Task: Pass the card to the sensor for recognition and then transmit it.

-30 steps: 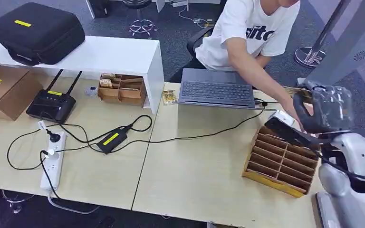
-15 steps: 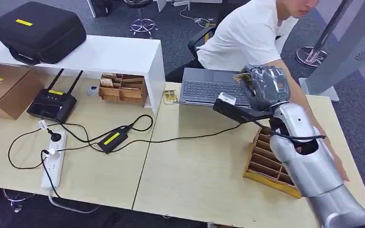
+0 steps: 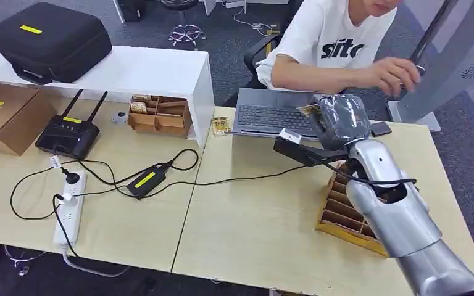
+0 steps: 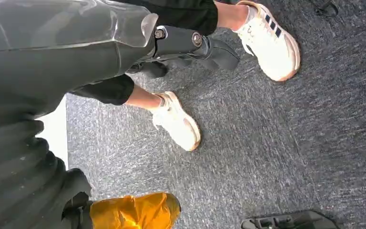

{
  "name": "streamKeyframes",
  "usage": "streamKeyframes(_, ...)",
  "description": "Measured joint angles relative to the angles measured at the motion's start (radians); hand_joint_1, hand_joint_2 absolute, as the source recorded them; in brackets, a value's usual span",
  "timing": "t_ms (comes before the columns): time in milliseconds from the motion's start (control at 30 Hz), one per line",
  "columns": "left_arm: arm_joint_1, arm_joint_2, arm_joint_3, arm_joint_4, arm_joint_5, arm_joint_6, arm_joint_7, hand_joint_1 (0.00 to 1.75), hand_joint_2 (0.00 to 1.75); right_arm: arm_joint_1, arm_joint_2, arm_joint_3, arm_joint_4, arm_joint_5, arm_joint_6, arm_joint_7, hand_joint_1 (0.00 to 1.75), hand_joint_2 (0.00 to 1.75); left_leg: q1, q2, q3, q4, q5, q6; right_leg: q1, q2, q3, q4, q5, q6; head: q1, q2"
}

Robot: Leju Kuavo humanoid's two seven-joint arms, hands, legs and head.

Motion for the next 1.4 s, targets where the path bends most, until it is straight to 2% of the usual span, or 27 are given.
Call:
streamKeyframes(300,0.001,0.000,0.000,0.000,0.003,0.005,0.000,0.00,1.75,0.000,0.000,0.002,0.006,0.008,-0.023,0.006,1.75,1.75,0.000,0.000,0.000,0.000,0.000,0.000,0.000,0.000,0.000,0.000,0.000,0.000,0.000,0.000)
streamKeyframes(567,0.010,0.000,0.000,0.000,0.003,0.009,-0.008,0.00,1.75,0.006,-0.010,-0.035,0.005,0.021,-0.048,0.021,1.75,1.75,0.000,0.000,0.000,0.000,0.000,0.000,0.000,0.000,-0.001,0.000,0.000,0.000,0.000,0.000)
streamKeyframes(600,0.010,0.000,0.000,0.000,0.003,0.009,-0.008,0.00,1.75,0.006,-0.010,-0.037,0.005,0.021,-0.048,0.021,1.69,1.75,0.000,0.000,0.000,0.000,0.000,0.000,0.000,0.000,-0.001,0.000,0.000,0.000,0.000,0.000)
streamKeyframes(633,0.011,0.000,0.000,0.000,0.003,0.009,-0.008,0.00,1.75,0.007,-0.010,-0.039,0.005,0.021,-0.047,0.021,0.26,1.75,0.000,0.000,-0.001,0.000,0.000,0.000,0.000,0.000,-0.001,0.000,0.000,0.000,0.000,0.000)
streamKeyframes(667,0.011,0.000,0.000,0.000,0.003,0.009,-0.007,0.00,1.75,0.008,-0.010,-0.040,0.005,0.022,-0.047,0.020,0.00,1.75,0.000,0.000,-0.001,0.000,0.000,0.000,0.000,-0.001,-0.001,0.000,0.000,0.000,0.000,0.000)
streamKeyframes(800,0.013,0.000,0.000,0.000,0.003,0.010,-0.008,0.00,1.75,0.018,-0.010,-0.040,0.005,0.023,-0.043,0.015,0.00,1.75,0.000,0.000,-0.001,0.000,0.000,0.000,0.000,0.000,-0.001,0.000,0.000,0.000,0.000,0.000)
streamKeyframes(833,0.013,0.000,0.000,0.000,0.004,0.010,-0.008,0.00,1.75,0.021,-0.010,-0.040,0.005,0.023,-0.044,0.012,0.00,0.00,0.000,0.000,-0.001,0.000,0.000,0.000,0.000,0.000,-0.001,0.000,0.000,0.000,0.000,0.000)
streamKeyframes(1033,0.020,0.000,0.001,0.000,0.012,0.018,-0.013,0.00,1.75,0.059,-0.027,-0.058,-0.030,0.000,-0.064,-0.010,0.00,0.00,0.000,0.000,-0.001,0.000,0.000,0.000,0.000,0.000,-0.001,0.000,0.000,0.000,0.000,0.000)
streamKeyframes(1400,0.028,0.004,0.002,0.000,0.021,0.024,-0.025,0.00,1.75,0.140,-0.104,-0.135,-0.120,-0.020,-0.080,-0.023,0.00,0.00,0.000,0.000,-0.001,0.000,0.000,0.000,0.000,0.000,-0.001,0.000,0.000,0.000,0.000,0.000)
